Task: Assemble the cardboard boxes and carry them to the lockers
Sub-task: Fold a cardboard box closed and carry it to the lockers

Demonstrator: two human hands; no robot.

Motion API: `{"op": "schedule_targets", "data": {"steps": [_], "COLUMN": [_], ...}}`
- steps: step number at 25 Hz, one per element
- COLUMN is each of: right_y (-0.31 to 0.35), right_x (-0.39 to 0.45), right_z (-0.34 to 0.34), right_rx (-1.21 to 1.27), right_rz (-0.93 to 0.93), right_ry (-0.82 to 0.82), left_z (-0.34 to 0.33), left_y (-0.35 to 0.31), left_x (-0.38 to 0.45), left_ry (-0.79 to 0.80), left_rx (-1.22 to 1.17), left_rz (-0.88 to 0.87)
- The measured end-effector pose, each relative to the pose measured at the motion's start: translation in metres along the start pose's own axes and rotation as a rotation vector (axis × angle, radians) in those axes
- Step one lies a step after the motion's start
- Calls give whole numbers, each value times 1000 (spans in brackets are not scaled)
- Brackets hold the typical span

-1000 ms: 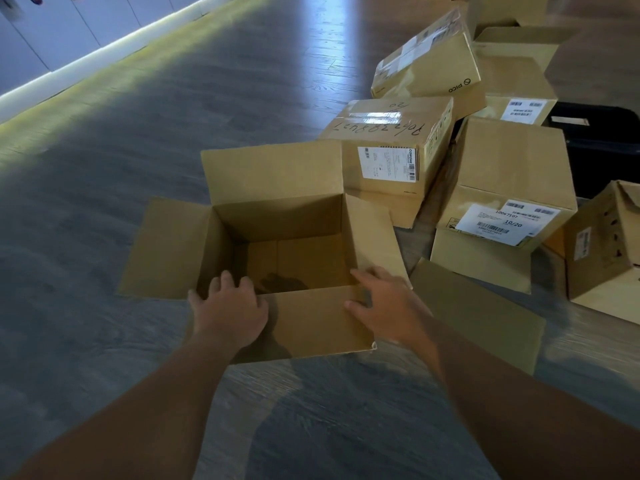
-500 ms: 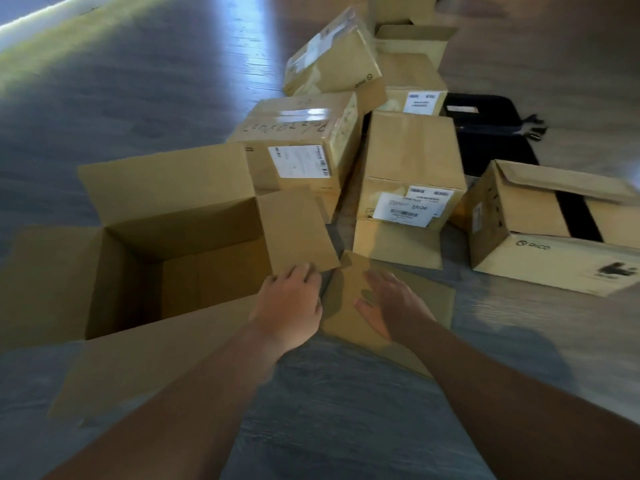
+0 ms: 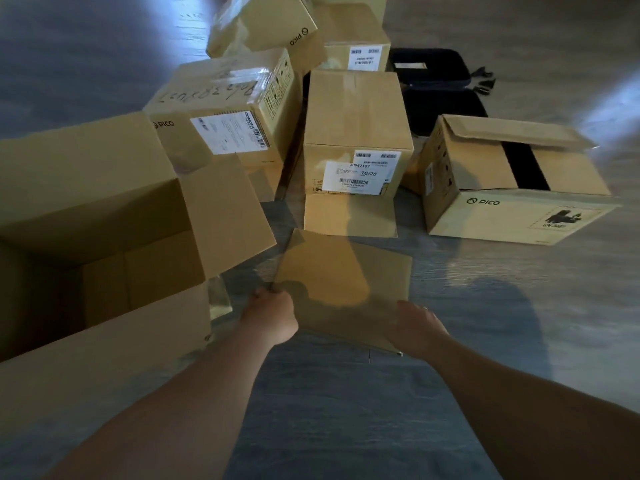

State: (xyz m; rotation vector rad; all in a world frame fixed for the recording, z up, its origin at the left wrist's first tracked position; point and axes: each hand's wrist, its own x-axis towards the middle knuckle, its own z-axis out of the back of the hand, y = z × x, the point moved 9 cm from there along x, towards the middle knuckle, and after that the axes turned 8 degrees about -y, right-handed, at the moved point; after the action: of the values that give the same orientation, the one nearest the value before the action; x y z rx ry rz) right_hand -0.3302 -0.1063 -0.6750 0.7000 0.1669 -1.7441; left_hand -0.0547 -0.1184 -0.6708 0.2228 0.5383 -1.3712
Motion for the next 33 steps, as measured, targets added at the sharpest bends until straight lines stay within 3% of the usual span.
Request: {"op": "schedule_targets", "data": {"steps": [5, 9, 16, 25, 33], "right_y": [1, 5, -22, -13, -30], "right_x": [-11, -2, 9, 13, 13], "right_z": [-9, -17, 1, -15, -7], "right_rx": [73, -35, 209, 173, 214], "right_rz": [-20, -72, -132, -155, -186], "right_ry": [102, 68, -85, -131, -230], "left_z": [-20, -13, -7, -16, -9], "left_y": [0, -8, -7, -2, 6], "left_x": [-3, -11, -8, -18, -12], "left_ry": [87, 32, -56, -4, -154], "left_rx": [-206, -293, -494, -357, -330], "left_rz": [12, 19, 113, 122, 120]}}
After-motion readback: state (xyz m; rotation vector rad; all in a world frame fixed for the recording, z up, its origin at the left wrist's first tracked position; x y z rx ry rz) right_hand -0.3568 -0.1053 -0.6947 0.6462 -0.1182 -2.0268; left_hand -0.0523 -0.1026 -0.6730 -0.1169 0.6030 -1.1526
